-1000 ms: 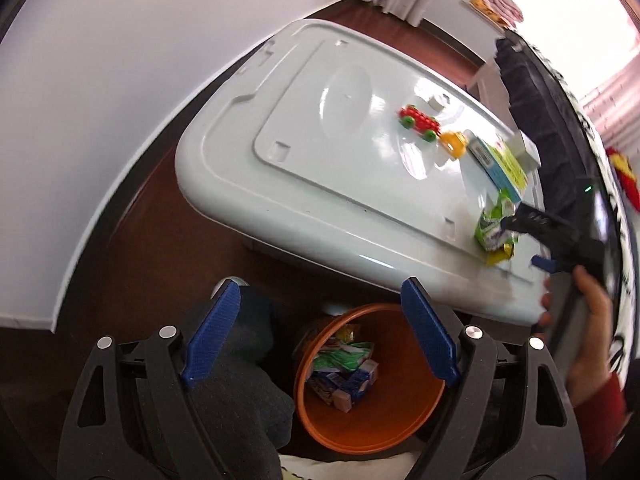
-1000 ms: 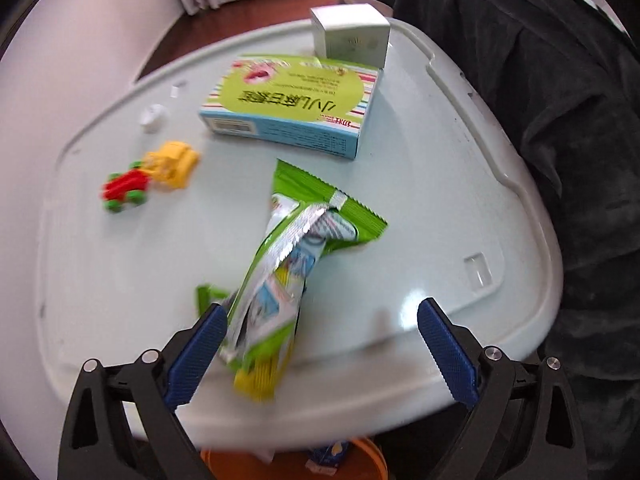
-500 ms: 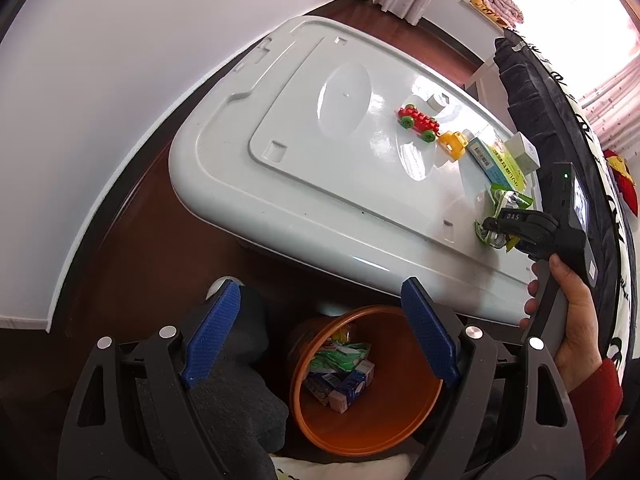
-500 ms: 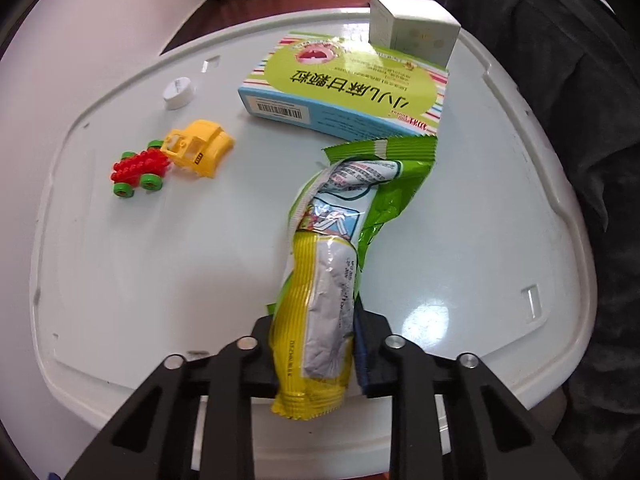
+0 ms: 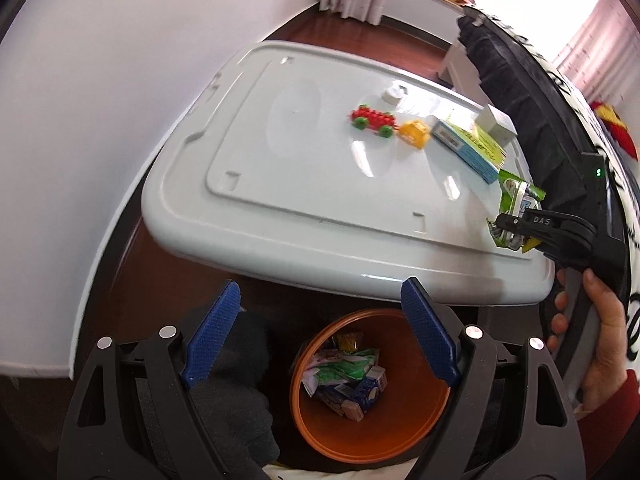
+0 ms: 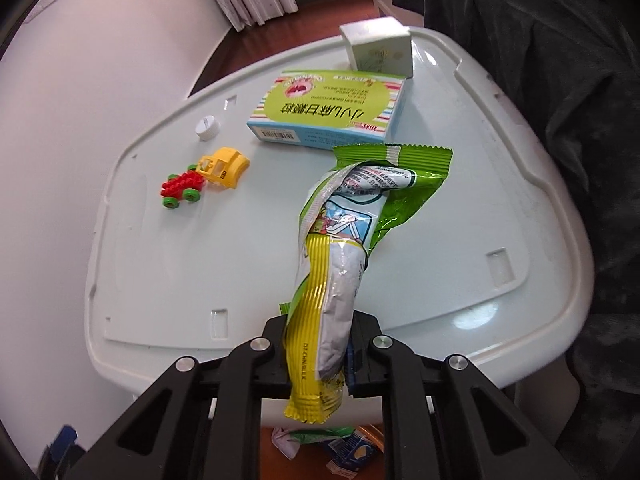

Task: Collect trash
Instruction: 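Hold the yellow-green wrapper above the lid with the right gripper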

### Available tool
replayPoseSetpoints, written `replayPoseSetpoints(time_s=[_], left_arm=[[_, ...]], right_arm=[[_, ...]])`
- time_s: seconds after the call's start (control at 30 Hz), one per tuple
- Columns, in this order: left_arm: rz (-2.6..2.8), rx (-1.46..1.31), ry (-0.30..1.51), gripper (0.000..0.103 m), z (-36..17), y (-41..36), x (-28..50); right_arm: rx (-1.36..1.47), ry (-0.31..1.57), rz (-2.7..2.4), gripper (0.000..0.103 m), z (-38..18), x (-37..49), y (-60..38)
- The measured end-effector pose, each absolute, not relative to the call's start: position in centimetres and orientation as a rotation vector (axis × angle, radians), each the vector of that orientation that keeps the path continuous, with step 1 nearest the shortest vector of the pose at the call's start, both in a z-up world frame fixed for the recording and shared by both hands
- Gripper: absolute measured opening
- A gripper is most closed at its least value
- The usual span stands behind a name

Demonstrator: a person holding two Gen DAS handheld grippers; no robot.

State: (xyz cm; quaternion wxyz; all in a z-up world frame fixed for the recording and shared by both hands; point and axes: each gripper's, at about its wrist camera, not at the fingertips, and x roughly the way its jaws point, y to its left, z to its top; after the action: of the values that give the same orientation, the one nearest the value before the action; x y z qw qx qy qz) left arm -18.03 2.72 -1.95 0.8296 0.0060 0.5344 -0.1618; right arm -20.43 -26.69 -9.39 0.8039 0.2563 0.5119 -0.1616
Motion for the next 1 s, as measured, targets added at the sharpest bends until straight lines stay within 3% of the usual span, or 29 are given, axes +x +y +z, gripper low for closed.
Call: replayPoseSetpoints(time_s=[0.53, 1.0], left_arm=[[-0.392, 0.124, 1.036, 0.081, -0.2, -1.9, -16.5], [-0.505, 0.231, 1.0, 0.081, -0.3, -4.2, -10.5]], right_arm=[[0.499, 1.016, -0.245, 0.017, -5.1, -23.4, -25.0], [0.503, 1.025, -0.228, 0.017, -5.6, -23.3, -25.3]])
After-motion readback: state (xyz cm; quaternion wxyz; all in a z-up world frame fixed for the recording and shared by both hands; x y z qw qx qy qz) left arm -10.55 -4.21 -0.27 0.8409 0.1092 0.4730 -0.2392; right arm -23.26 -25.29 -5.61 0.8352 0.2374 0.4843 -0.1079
